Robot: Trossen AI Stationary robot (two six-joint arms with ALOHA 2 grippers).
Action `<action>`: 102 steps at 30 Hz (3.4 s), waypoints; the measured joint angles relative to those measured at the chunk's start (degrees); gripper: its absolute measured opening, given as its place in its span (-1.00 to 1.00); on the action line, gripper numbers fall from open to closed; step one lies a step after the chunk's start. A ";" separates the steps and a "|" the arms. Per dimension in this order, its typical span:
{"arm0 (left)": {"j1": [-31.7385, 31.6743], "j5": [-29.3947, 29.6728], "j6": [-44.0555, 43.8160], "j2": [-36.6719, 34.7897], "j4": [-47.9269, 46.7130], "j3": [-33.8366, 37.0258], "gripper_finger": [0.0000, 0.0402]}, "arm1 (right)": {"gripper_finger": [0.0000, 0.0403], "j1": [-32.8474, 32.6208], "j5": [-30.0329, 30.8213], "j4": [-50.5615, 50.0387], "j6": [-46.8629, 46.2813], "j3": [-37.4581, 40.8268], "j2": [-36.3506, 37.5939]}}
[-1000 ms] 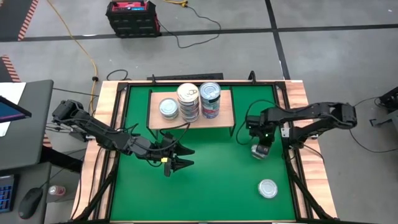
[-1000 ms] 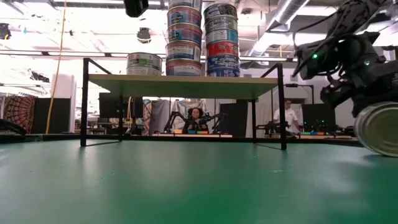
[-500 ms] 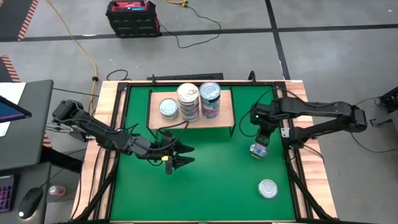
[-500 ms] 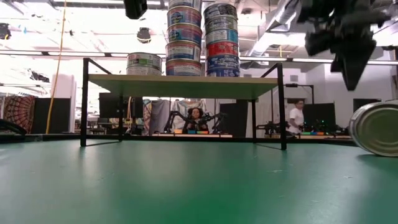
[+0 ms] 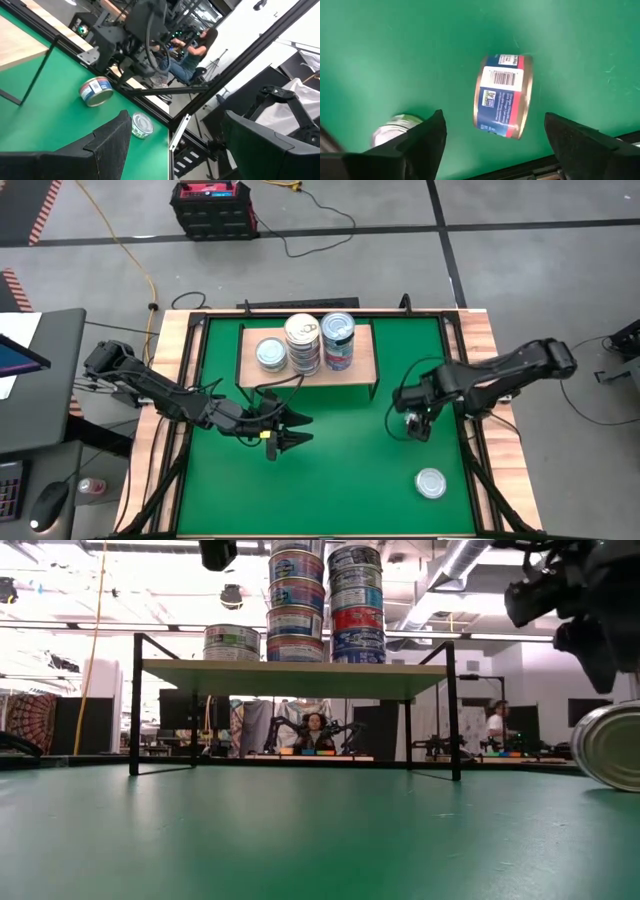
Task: Stack canned seafood by type on shelf
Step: Stack the pink tuna can on top of the pink tuna cans
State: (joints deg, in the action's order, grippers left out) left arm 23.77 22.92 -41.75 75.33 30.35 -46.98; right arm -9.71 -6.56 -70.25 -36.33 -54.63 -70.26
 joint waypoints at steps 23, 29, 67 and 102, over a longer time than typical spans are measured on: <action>0.18 -7.65 4.69 -0.02 -3.12 0.00 0.47 | 0.33 -12.53 5.48 12.28 -0.53 9.07 -6.61; 0.67 -4.23 13.08 0.66 -10.15 0.00 0.47 | 0.04 -15.82 5.13 18.13 0.96 6.08 -6.60; -1.74 8.36 36.63 19.27 -12.61 -16.31 0.44 | 0.13 -14.26 24.74 36.39 25.02 -26.20 -17.01; -9.05 34.55 71.82 1.80 -57.43 -43.96 -0.05 | 0.32 -10.91 40.15 19.74 27.31 -54.42 -16.26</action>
State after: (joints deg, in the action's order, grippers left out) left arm 14.72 57.47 30.06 77.13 -27.08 -90.94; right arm -20.62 33.58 -50.51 -9.02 -109.06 -86.51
